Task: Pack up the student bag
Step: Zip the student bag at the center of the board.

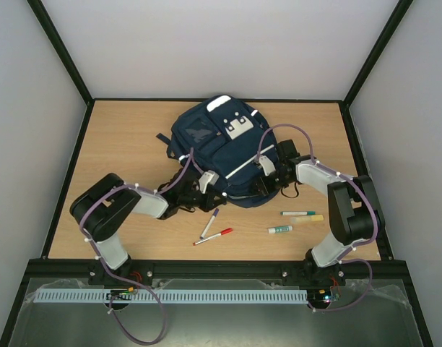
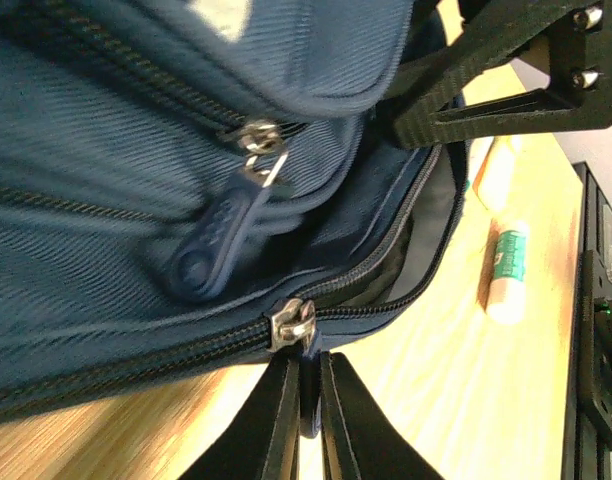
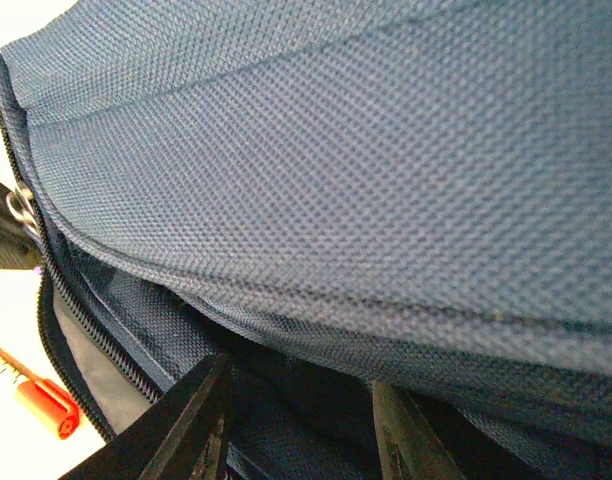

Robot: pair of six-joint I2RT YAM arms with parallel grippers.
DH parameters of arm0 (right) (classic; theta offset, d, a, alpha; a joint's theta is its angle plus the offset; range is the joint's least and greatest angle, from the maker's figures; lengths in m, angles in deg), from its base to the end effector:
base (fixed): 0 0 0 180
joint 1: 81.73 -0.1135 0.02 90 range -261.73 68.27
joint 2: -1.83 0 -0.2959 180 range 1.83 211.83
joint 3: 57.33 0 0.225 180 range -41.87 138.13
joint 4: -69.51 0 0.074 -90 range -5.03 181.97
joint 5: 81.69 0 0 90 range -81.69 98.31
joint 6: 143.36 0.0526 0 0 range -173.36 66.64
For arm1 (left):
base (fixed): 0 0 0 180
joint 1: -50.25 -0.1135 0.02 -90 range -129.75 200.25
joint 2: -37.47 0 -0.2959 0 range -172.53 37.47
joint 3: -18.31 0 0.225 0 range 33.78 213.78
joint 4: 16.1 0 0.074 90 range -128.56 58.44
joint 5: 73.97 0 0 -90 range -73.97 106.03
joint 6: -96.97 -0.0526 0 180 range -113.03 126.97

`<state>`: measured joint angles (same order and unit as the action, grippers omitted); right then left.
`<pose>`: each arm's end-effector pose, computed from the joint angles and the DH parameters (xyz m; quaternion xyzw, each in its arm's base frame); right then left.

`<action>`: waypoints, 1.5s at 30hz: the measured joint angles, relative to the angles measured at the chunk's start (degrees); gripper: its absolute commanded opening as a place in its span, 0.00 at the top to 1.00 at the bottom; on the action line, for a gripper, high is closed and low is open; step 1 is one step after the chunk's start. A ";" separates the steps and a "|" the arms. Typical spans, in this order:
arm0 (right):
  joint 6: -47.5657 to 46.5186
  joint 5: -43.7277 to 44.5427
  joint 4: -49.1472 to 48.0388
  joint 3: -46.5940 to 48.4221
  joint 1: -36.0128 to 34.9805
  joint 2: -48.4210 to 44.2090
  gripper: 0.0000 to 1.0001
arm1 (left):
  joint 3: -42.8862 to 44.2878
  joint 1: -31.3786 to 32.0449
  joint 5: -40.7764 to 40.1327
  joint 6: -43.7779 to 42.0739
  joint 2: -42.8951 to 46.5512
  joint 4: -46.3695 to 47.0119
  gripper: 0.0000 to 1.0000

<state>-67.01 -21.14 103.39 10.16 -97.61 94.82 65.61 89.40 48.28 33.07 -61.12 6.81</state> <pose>0.2810 0.1068 0.2090 -0.3026 0.8849 0.2501 0.2506 0.2220 -0.2170 0.1742 0.2351 0.8036 -0.4662 0.2858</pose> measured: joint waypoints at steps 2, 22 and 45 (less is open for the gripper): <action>0.00 0.00 0.02 0.00 0.00 0.00 0.62 | 1.84 1.14 0.35 0.04 -1.29 -0.46 0.96; 0.07 0.59 0.46 0.22 0.00 0.00 0.62 | 13.64 8.92 0.26 -0.20 -8.87 -5.18 0.94; -2.36 8.24 6.12 0.22 -0.55 -22.64 0.62 | 11.41 11.65 -4.00 -10.05 11.61 -22.29 0.49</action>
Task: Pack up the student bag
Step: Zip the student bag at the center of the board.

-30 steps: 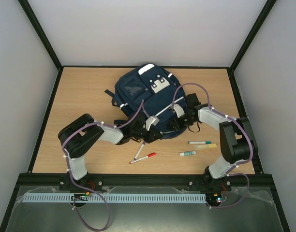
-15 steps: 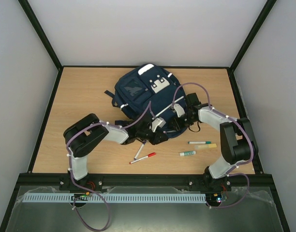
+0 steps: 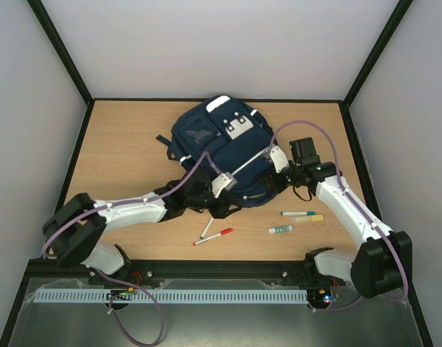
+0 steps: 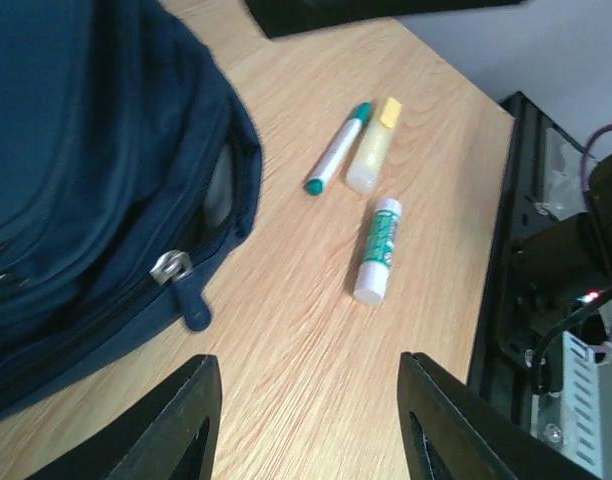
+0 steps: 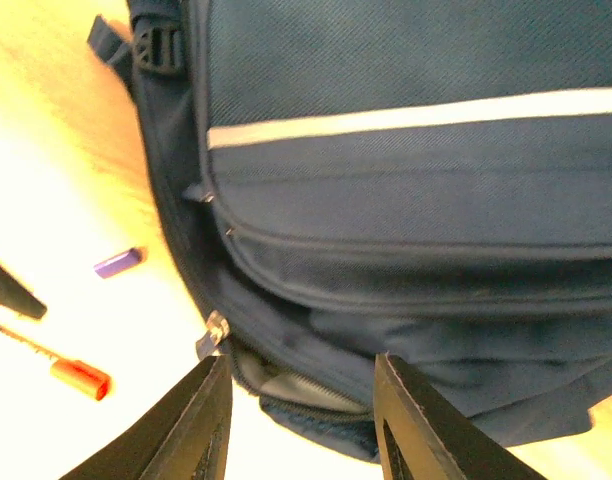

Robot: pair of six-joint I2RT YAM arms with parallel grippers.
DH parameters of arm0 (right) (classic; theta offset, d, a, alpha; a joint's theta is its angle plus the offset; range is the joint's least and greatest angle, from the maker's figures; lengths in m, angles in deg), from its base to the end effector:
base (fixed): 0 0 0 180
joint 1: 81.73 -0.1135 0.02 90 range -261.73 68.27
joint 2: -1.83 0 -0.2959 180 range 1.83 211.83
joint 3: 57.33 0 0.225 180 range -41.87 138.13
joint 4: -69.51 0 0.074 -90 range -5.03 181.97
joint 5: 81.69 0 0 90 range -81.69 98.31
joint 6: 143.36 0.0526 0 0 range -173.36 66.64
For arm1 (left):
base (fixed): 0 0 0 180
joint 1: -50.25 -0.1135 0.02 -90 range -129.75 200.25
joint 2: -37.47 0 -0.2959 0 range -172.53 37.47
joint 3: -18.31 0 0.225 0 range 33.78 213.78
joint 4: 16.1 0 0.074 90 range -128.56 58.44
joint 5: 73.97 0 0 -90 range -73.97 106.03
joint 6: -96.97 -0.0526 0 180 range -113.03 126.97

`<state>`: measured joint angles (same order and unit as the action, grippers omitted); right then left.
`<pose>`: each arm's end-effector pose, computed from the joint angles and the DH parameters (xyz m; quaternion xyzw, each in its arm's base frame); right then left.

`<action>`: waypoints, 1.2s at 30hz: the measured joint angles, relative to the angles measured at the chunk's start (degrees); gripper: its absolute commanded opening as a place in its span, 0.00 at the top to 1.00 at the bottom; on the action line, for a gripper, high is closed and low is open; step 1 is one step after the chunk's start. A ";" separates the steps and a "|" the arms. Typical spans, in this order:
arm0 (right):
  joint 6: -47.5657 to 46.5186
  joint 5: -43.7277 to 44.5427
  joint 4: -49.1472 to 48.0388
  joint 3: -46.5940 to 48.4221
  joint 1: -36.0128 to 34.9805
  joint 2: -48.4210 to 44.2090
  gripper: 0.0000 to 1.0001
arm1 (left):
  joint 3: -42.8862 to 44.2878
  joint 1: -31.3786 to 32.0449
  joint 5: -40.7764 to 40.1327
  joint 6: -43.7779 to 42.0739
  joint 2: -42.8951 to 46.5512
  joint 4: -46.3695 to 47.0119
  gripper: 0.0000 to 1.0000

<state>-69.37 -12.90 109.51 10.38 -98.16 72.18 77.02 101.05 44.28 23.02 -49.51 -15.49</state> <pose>0.2208 0.0849 0.2985 -0.3224 0.8437 0.1700 0.3941 0.1761 -0.2553 0.2466 0.3683 0.7542 -0.4508 0.3039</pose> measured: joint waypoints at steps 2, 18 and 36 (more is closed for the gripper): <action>-0.26 -0.39 1.70 -0.74 -0.72 -1.31 0.62 | -1.90 -0.28 -3.30 -0.26 2.47 -1.36 0.47; 0.15 -3.15 5.55 -2.21 -9.01 11.80 0.62 | -8.39 -5.86 -19.28 5.33 7.85 -4.24 0.41; 7.37 -0.35 0.22 1.95 -10.27 19.71 0.57 | -10.01 -5.84 -15.91 8.13 1.88 1.77 0.43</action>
<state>-62.00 -13.25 109.73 12.33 -108.43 91.90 67.01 95.22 28.37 31.15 -47.63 -13.72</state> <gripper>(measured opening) 0.429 0.574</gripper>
